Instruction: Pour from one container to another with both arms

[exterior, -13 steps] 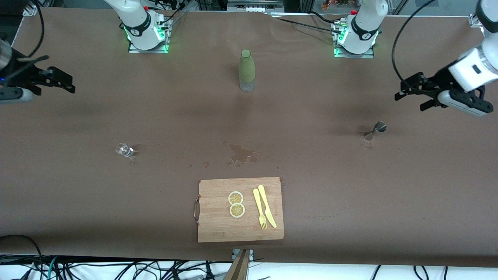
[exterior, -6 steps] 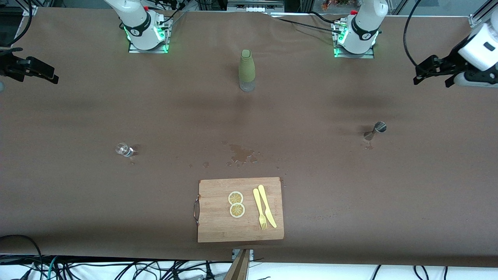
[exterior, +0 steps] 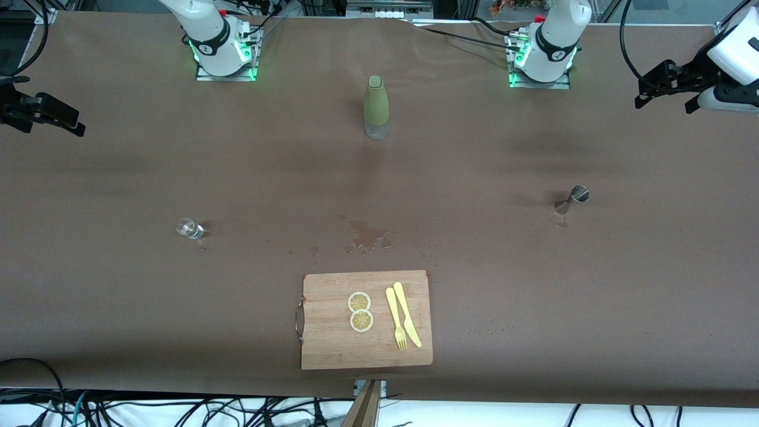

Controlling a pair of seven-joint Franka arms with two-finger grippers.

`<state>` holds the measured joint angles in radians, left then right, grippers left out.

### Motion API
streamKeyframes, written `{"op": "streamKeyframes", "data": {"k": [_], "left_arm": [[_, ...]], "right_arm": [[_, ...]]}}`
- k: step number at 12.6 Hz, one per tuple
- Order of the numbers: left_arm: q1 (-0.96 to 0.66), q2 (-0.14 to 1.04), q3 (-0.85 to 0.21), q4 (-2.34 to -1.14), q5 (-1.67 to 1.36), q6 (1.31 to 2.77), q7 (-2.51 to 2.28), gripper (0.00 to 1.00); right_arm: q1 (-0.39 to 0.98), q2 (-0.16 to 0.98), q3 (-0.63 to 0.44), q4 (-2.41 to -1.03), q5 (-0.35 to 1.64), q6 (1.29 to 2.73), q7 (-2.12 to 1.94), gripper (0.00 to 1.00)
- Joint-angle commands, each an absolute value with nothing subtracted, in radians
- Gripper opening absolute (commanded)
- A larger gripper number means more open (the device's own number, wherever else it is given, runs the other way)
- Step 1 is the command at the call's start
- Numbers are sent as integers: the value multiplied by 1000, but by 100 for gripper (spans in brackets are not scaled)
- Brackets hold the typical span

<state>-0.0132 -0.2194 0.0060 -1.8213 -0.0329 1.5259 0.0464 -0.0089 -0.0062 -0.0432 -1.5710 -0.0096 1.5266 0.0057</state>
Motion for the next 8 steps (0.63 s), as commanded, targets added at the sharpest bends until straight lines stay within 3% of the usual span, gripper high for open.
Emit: {"op": "streamKeyframes", "data": {"k": [1, 8], "left_arm": [[-14, -224, -21, -1809, 2, 1500, 34, 100], [25, -242, -21, -1832, 0, 1505, 34, 100]], "right_arm": [[-14, 17, -37, -1530, -18, 1534, 20, 100], [-14, 23, -38, -1526, -11, 1532, 25, 100]]}}
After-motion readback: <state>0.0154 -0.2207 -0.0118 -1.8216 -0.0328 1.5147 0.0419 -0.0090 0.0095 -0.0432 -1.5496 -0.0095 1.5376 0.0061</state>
